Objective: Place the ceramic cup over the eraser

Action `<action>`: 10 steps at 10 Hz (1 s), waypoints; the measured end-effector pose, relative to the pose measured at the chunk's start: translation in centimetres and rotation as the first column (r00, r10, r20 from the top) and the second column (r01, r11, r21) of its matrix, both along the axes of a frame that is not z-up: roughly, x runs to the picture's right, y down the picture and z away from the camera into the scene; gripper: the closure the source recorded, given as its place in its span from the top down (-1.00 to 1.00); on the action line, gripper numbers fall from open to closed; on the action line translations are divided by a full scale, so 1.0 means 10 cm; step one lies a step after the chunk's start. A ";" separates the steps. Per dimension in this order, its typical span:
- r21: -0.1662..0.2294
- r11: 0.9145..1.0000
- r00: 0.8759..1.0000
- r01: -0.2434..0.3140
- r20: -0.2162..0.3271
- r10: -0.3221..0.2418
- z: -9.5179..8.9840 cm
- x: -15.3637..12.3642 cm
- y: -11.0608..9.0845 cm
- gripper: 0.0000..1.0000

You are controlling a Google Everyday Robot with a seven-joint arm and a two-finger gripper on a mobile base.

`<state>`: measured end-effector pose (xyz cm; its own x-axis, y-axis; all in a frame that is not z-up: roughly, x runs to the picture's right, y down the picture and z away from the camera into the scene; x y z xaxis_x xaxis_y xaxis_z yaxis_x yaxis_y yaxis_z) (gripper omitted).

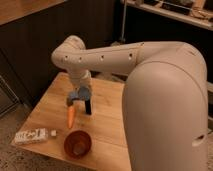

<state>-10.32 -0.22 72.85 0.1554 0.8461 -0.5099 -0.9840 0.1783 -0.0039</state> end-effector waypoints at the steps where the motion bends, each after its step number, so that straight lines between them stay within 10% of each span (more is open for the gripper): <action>1: -0.005 1.000 1.000 -0.001 -0.002 0.001 0.03 0.02 0.01 -1.00; 10: -0.047 0.999 1.000 -0.015 -0.010 0.014 0.27 0.13 0.11 -1.00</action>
